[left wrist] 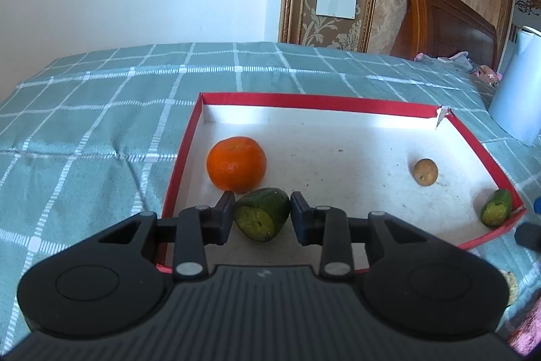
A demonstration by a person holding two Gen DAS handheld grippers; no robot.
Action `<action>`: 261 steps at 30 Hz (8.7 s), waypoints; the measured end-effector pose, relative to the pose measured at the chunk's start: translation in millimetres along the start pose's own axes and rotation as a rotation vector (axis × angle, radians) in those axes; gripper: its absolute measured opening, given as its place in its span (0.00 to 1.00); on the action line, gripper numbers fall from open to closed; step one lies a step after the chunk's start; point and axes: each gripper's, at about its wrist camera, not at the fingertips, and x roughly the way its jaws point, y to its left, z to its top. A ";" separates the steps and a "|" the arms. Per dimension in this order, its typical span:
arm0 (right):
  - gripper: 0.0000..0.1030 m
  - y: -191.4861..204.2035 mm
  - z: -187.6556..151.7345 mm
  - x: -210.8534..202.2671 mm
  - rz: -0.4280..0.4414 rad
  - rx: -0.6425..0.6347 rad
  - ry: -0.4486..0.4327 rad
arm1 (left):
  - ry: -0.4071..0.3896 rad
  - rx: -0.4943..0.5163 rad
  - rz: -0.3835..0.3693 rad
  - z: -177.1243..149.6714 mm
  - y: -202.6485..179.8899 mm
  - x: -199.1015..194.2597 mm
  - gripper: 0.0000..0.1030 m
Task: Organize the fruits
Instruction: 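Carry the lime half into the red box and lower it, then grasp the dark cylindrical piece beside the box with the right gripper, then carry the dark piece into the red box and open the right gripper, then grasp the bark-covered wooden log piece with the left gripper, then carry the log piece into the red box and open the left gripper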
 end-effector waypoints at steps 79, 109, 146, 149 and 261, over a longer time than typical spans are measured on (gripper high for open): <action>0.87 75.6 -35.5 -17.7 0.285 -0.213 0.024 | 0.008 -0.102 0.117 -80.0 39.3 -90.0 1.00; 0.32 48.3 -20.5 -23.9 0.225 -0.059 -0.010 | -0.006 -0.130 0.094 -80.7 43.6 -92.4 1.00; 0.31 25.6 53.6 117.0 -0.123 -0.106 0.051 | -0.006 -0.130 0.095 -81.1 43.5 -92.9 1.00; 0.31 27.6 53.6 118.5 -0.129 -0.118 0.048 | -0.006 -0.130 0.095 -81.2 43.8 -93.0 1.00; 0.94 21.7 -24.0 16.8 0.008 -0.130 0.125 | -0.054 0.244 -0.121 -75.3 -63.4 -90.0 0.40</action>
